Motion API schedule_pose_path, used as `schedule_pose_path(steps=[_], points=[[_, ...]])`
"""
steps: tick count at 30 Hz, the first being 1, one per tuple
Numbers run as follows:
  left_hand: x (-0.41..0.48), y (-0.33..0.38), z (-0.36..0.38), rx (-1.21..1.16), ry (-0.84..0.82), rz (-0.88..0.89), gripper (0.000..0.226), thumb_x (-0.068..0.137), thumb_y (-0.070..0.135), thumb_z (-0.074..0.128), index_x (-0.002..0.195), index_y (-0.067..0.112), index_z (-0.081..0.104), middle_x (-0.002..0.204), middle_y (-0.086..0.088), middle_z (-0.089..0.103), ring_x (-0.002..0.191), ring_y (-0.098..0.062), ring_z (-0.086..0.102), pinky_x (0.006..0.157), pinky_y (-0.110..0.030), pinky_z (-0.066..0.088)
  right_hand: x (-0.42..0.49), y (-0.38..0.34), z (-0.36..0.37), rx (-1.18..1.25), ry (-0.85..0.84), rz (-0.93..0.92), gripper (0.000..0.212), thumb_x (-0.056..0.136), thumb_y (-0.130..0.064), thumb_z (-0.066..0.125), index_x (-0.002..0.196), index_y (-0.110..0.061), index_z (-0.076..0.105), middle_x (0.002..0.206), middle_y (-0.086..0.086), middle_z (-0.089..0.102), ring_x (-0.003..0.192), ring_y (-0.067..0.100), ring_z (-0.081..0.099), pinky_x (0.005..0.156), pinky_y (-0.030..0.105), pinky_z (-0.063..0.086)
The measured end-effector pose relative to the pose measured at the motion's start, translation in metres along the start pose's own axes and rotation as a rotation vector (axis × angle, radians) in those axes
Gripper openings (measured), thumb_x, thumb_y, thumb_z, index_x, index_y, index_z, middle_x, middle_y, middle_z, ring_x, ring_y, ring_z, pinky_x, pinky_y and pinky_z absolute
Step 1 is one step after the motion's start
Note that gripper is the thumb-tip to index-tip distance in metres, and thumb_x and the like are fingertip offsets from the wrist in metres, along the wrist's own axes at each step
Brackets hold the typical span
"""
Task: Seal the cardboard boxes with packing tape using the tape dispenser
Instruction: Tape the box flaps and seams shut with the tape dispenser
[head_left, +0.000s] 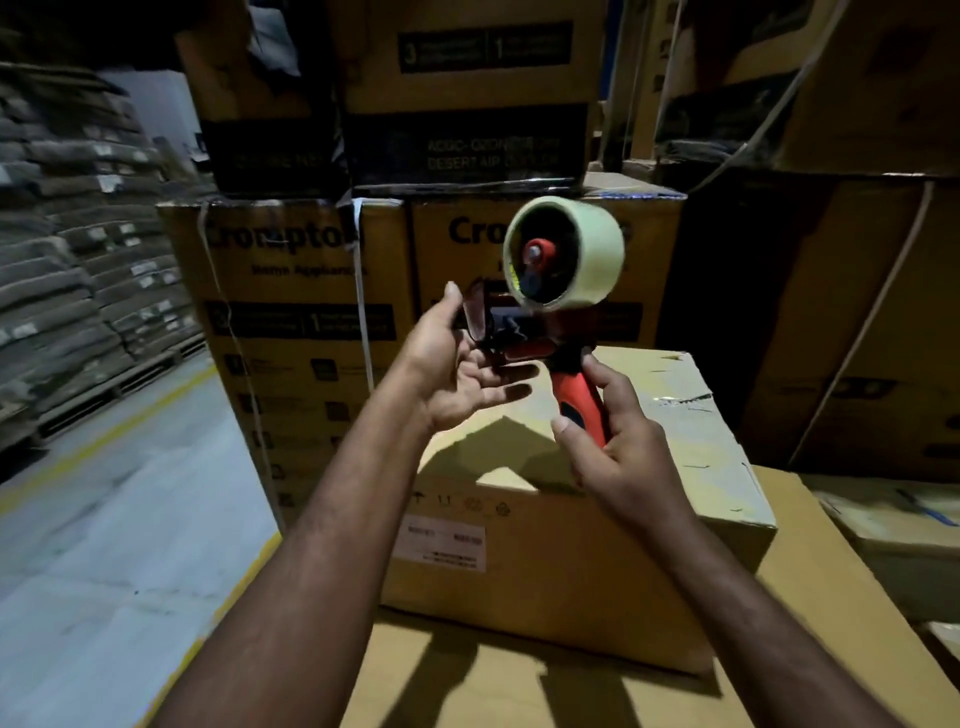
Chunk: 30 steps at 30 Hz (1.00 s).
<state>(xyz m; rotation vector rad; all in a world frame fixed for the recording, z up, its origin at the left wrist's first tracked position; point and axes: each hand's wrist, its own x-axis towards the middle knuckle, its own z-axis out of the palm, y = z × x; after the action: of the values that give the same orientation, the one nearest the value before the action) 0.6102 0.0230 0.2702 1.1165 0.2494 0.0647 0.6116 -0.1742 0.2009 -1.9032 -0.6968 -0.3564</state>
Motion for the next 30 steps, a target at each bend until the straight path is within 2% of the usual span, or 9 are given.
schedule_pose_path(steps=[3, 8, 12, 15, 19, 21, 25, 27, 30], points=[[0.011, 0.008, 0.023, -0.017, -0.105, -0.033, 0.081, 0.096, 0.075, 0.034, 0.118, 0.006, 0.069, 0.114, -0.024, 0.073, 0.103, -0.045, 0.071, 0.098, -0.059, 0.051, 0.003, -0.010, -0.019, -0.113, 0.086, -0.036, 0.067, 0.096, -0.030, 0.064, 0.154, -0.030, 0.031, 0.119, -0.008, 0.051, 0.098, 0.011, 0.054, 0.080, 0.023, 0.048], [0.045, 0.008, 0.066, 0.044, -0.229, -0.201, 0.073, 0.089, 0.077, 0.050, 0.076, 0.009, 0.075, 0.087, -0.013, 0.075, 0.098, -0.038, 0.071, 0.102, -0.051, 0.048, 0.000, -0.004, -0.052, -0.237, 0.195, -0.011, 0.068, 0.096, -0.034, 0.063, 0.155, -0.033, 0.028, 0.139, 0.003, 0.055, 0.110, 0.019, 0.058, 0.083, 0.029, 0.052], [0.076, -0.008, 0.103, 0.034, -0.299, -0.343, 0.052, 0.085, 0.056, 0.070, 0.057, 0.013, 0.063, 0.076, -0.003, 0.066, 0.068, -0.018, 0.068, 0.065, -0.031, 0.058, -0.007, 0.009, -0.074, -0.289, 0.292, 0.060, 0.069, 0.096, -0.035, 0.063, 0.155, -0.037, 0.027, 0.141, 0.006, 0.054, 0.104, 0.015, 0.056, 0.082, 0.034, 0.056], [0.096, -0.021, 0.129, 0.119, -0.357, -0.406, 0.029, 0.089, 0.033, 0.069, 0.073, 0.008, 0.065, 0.066, -0.004, 0.063, 0.054, -0.014, 0.063, 0.047, -0.027, 0.057, -0.013, 0.017, -0.086, -0.333, 0.352, 0.124, 0.070, 0.095, -0.034, 0.064, 0.155, -0.039, 0.027, 0.138, 0.005, 0.054, 0.100, 0.015, 0.055, 0.077, 0.032, 0.055], [0.115, -0.029, 0.150, 0.176, -0.422, -0.408, 0.016, 0.090, 0.021, 0.071, 0.096, 0.007, 0.067, 0.073, -0.008, 0.070, 0.055, -0.016, 0.069, 0.048, -0.030, 0.060, -0.020, 0.022, -0.101, -0.373, 0.406, 0.220, 0.069, 0.095, -0.034, 0.064, 0.153, -0.042, 0.029, 0.126, -0.003, 0.053, 0.099, 0.020, 0.059, 0.073, 0.026, 0.050], [0.123, -0.031, 0.159, 0.228, -0.455, -0.396, 0.013, 0.092, 0.019, 0.069, 0.094, 0.007, 0.065, 0.071, -0.008, 0.071, 0.055, -0.014, 0.068, 0.048, -0.029, 0.060, -0.021, 0.025, -0.104, -0.389, 0.433, 0.249, 0.068, 0.095, -0.034, 0.064, 0.153, -0.043, 0.030, 0.121, -0.006, 0.049, 0.095, 0.021, 0.060, 0.069, 0.022, 0.049], [0.137, -0.040, 0.172, 0.341, -0.459, -0.318, 0.011, 0.098, 0.019, 0.062, 0.095, 0.009, 0.066, 0.073, -0.005, 0.074, 0.057, -0.010, 0.070, 0.046, -0.024, 0.056, -0.020, 0.029, -0.104, -0.389, 0.456, 0.277, 0.069, 0.095, -0.035, 0.064, 0.153, -0.046, 0.028, 0.121, -0.007, 0.047, 0.089, 0.011, 0.061, 0.073, 0.040, 0.060], [0.143, -0.044, 0.175, 0.331, -0.455, -0.338, 0.009, 0.098, 0.018, 0.060, 0.099, 0.011, 0.065, 0.072, -0.004, 0.073, 0.054, -0.011, 0.069, 0.045, -0.025, 0.056, -0.018, 0.031, -0.104, -0.403, 0.451, 0.291, 0.069, 0.095, -0.035, 0.064, 0.152, -0.047, 0.027, 0.119, -0.006, 0.047, 0.088, 0.009, 0.060, 0.072, 0.043, 0.061], [0.151, -0.046, 0.177, 0.270, -0.481, -0.421, 0.021, 0.096, 0.028, 0.068, 0.087, 0.010, 0.064, 0.068, -0.005, 0.072, 0.048, -0.011, 0.067, 0.048, -0.026, 0.060, -0.013, 0.033, -0.104, -0.433, 0.452, 0.308, 0.069, 0.095, -0.036, 0.064, 0.152, -0.047, 0.027, 0.115, -0.003, 0.051, 0.084, 0.017, 0.064, 0.070, 0.042, 0.059]])
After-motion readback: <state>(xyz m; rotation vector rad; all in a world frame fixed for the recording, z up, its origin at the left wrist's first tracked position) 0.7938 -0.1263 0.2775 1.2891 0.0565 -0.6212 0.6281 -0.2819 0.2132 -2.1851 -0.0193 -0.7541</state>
